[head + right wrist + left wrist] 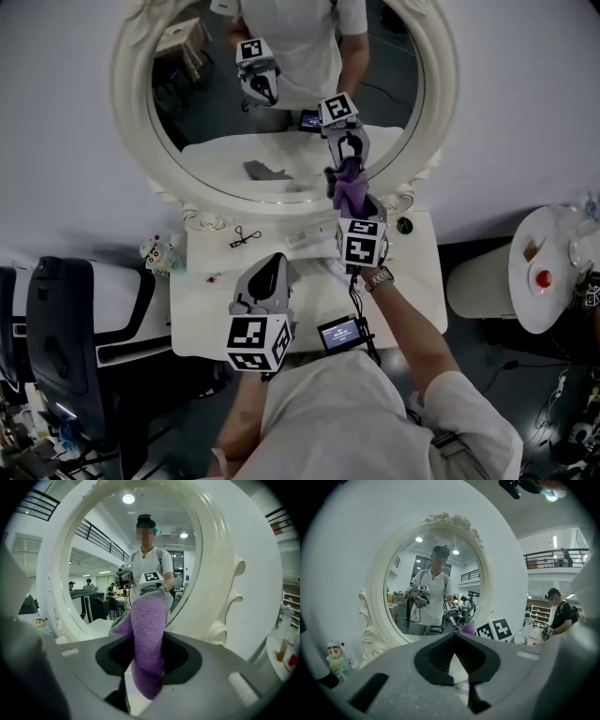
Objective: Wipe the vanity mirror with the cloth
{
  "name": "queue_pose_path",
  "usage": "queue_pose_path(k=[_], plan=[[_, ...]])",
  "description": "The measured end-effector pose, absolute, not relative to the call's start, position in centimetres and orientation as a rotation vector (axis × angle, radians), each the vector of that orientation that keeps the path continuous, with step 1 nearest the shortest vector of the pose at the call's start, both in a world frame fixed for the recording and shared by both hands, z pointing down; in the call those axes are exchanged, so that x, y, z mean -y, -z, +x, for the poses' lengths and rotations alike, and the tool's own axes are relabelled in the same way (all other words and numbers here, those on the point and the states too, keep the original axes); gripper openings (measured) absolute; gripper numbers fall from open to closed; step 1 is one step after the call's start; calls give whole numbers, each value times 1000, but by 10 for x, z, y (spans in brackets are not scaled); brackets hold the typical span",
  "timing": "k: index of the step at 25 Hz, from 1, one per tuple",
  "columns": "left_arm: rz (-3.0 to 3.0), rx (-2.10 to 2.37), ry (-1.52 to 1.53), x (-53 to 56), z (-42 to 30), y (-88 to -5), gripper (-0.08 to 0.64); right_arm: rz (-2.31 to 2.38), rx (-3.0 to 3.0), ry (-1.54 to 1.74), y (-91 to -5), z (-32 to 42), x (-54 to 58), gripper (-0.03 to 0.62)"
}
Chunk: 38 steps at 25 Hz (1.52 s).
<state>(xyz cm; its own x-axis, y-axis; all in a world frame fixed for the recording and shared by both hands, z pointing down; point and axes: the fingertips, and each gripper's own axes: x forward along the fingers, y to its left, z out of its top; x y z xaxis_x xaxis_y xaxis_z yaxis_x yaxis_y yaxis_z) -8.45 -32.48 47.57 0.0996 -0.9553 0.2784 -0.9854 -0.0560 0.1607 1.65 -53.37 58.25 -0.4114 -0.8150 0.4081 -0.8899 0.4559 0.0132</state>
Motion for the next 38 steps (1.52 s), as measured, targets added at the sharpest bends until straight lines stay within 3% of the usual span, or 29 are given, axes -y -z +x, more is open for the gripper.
queue_pose_path(k=[15,20,29,38], plan=[[2151,1935,-86,277,-65,-460,3,1550,2594,-89,-486,75,448,160],[2273,1857,-42,230,-73,-452,3,1540,2719,-8,-451,77,364,160],[2301,1834,98,96,-146,-454,3,1415,2846,-261,-455,43,167,161],[2362,1742,144,-14,-130,-480,3,1508,2833,-382,-446,70,31,161]])
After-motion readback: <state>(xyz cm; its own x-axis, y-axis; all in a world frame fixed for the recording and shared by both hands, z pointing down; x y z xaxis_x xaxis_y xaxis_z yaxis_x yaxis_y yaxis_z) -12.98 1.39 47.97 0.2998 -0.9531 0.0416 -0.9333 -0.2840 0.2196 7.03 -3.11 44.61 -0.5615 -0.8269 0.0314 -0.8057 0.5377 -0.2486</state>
